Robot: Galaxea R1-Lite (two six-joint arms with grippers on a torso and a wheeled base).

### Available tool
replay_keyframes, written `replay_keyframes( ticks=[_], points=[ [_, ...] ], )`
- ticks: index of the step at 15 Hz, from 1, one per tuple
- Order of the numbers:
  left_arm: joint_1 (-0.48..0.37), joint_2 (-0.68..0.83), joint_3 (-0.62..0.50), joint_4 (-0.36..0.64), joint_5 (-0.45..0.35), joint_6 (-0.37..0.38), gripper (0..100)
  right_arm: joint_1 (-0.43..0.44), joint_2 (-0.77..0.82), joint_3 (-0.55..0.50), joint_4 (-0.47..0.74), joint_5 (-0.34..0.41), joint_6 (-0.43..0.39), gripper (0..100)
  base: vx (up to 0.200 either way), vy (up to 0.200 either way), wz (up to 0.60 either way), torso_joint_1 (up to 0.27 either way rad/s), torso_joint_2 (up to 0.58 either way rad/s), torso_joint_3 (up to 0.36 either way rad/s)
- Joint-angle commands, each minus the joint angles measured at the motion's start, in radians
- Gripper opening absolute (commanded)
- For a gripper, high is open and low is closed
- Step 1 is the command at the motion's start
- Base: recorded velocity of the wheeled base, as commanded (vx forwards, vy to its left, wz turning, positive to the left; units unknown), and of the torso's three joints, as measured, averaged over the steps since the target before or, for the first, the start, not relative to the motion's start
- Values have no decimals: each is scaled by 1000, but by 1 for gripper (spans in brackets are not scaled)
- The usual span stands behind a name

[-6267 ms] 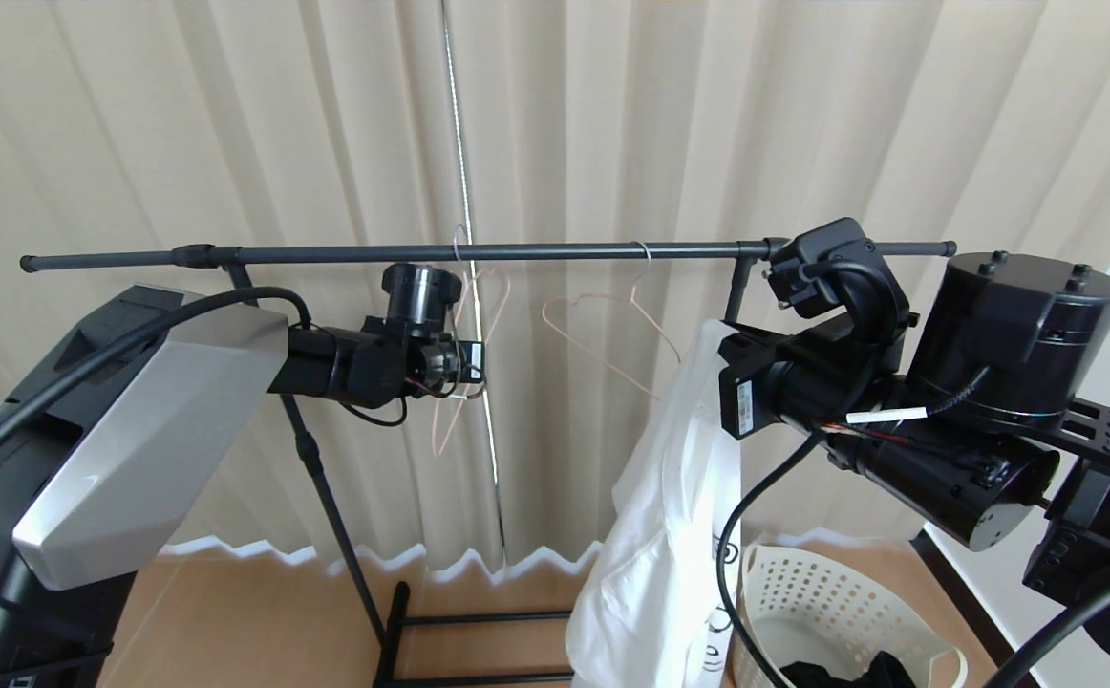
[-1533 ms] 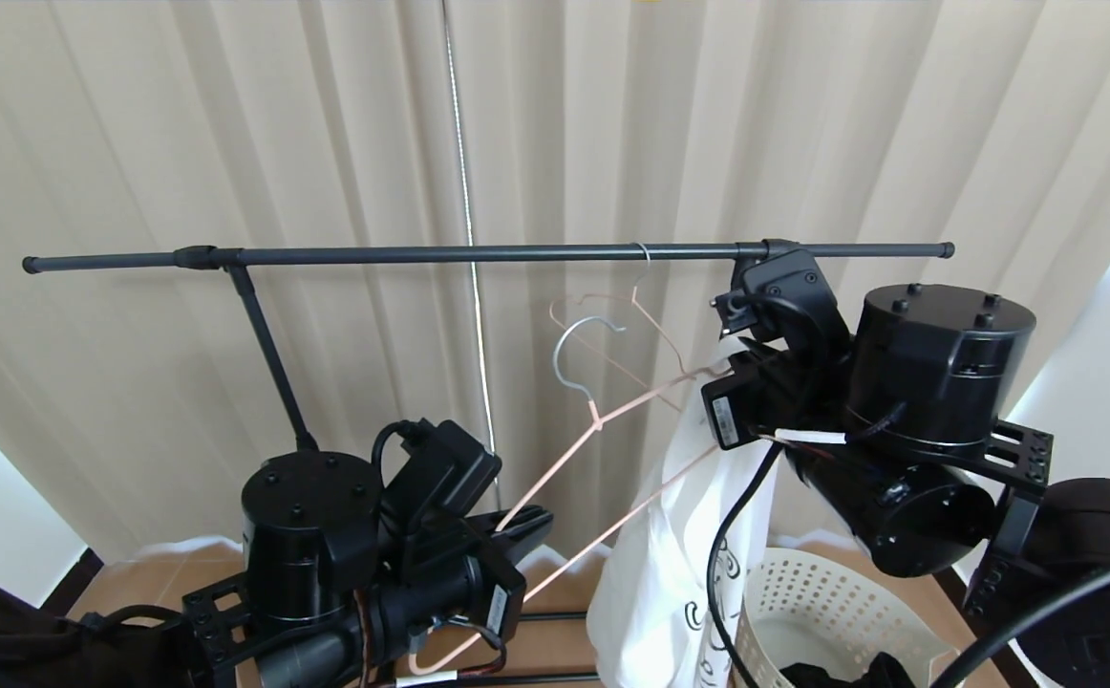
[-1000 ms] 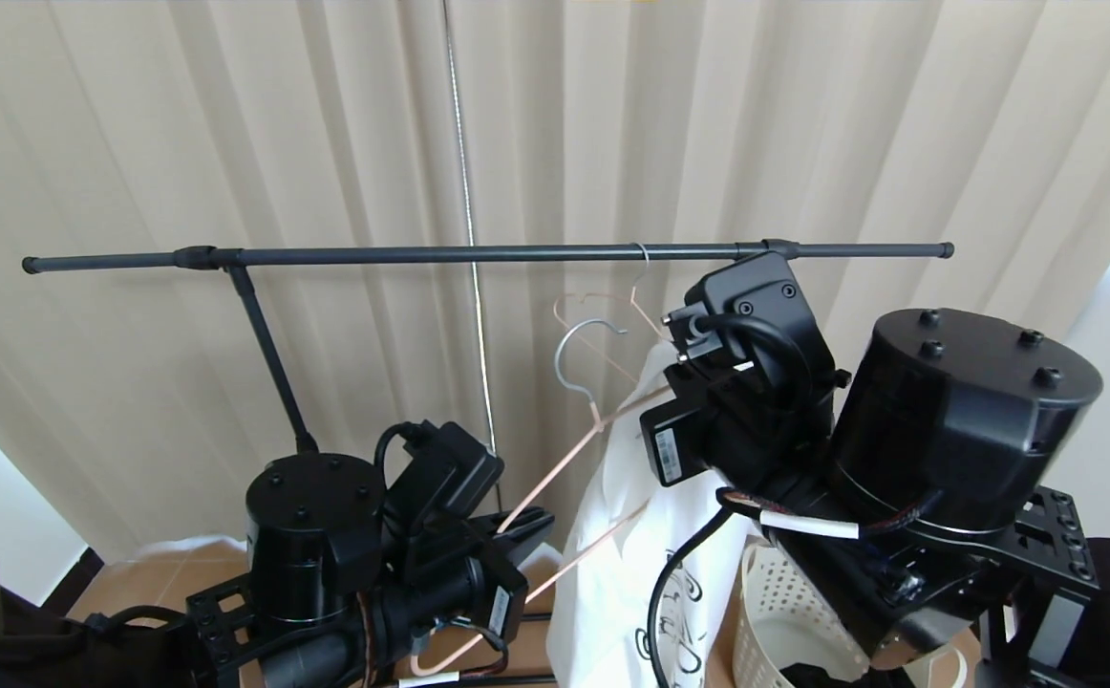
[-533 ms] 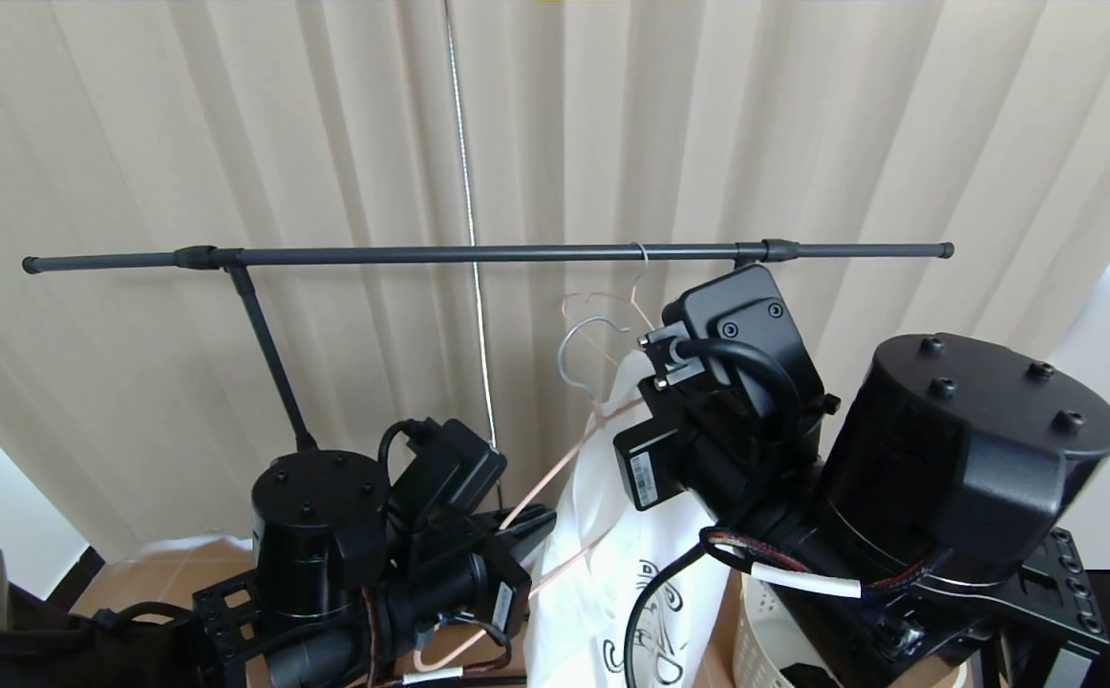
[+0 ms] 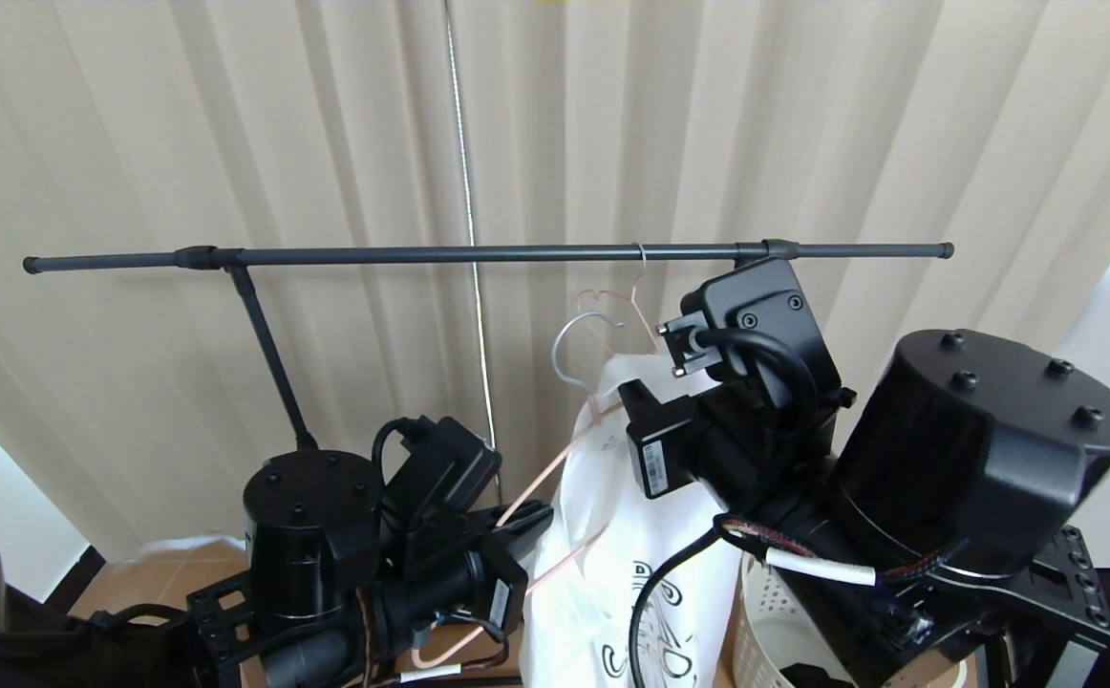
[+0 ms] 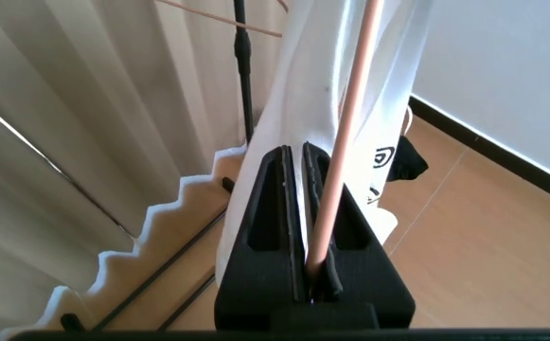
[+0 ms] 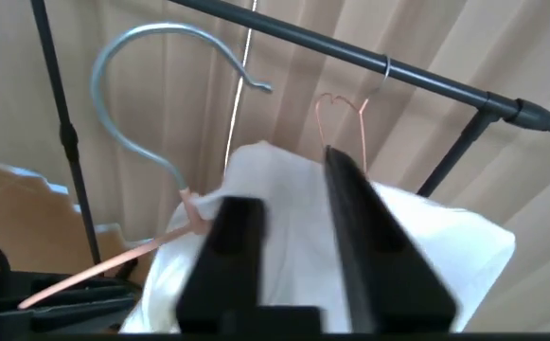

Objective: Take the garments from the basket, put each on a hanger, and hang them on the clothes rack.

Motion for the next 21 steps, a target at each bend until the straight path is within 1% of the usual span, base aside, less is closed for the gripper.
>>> replay_keyframes(
  ticks=[1, 6, 10, 15, 18, 20, 21],
  points=[
    [1, -16, 10, 0, 0, 1, 0, -49, -5, -6, -2, 1, -1, 100, 0, 0, 0, 0, 0, 0],
    [4, -39, 18, -1, 0, -2, 0, -63, -11, -13, -2, 1, -1, 100, 0, 0, 0, 0, 0, 0],
    [27, -45, 9, -1, 0, -2, 0, -60, -11, -6, -2, 3, -1, 100, 0, 0, 0, 0, 0, 0],
    [54, -38, -22, -1, 0, -2, 0, -12, -15, 15, -2, 4, 0, 100, 0, 0, 0, 0, 0, 0],
    [82, -38, -22, -14, -3, -4, 0, -11, -34, 35, 0, 9, 0, 100, 0, 0, 0, 0, 0, 0],
    [108, -38, -22, -37, -9, -2, 0, -12, -50, 50, 1, 22, -1, 100, 0, 0, 0, 0, 0, 0],
    [125, -38, -23, -38, -12, -1, 0, -12, -68, 70, 3, 55, -1, 100, 0, 0, 0, 0, 0, 0]
  ],
)
